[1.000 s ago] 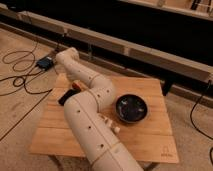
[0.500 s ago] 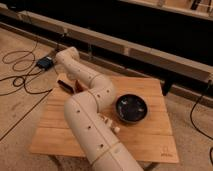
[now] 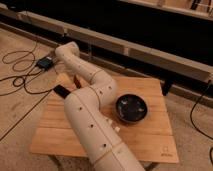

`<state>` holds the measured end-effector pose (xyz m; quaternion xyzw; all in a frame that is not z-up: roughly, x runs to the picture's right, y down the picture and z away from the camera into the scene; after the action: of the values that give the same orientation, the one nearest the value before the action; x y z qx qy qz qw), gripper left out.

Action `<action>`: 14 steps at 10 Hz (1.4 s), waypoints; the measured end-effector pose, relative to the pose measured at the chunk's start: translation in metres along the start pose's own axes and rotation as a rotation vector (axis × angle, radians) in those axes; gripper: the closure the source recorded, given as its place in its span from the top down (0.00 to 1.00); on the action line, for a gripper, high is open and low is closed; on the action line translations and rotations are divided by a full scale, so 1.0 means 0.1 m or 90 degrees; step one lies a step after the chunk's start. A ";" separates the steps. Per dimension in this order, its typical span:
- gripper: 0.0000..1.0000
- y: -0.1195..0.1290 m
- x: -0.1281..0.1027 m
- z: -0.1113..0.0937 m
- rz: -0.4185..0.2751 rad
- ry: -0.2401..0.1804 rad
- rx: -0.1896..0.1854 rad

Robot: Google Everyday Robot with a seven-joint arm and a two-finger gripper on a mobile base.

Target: Place the pepper in the ceramic cup

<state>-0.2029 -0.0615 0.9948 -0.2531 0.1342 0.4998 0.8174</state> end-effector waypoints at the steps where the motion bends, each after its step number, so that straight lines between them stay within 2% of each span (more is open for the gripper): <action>1: 0.00 -0.02 -0.04 -0.12 0.006 -0.016 -0.004; 5: 0.00 -0.11 -0.06 -0.52 0.021 -0.068 -0.024; 9: 0.00 -0.29 0.12 -0.89 0.047 -0.134 -0.046; 11: 0.00 -0.45 0.27 -1.05 0.072 -0.176 -0.060; 13: 0.00 -0.60 0.37 -1.18 0.098 -0.210 -0.067; 14: 0.00 -0.70 0.39 -1.23 0.112 -0.223 -0.064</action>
<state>-0.1188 -0.1253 0.8932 -0.1899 -0.0136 0.6118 0.7677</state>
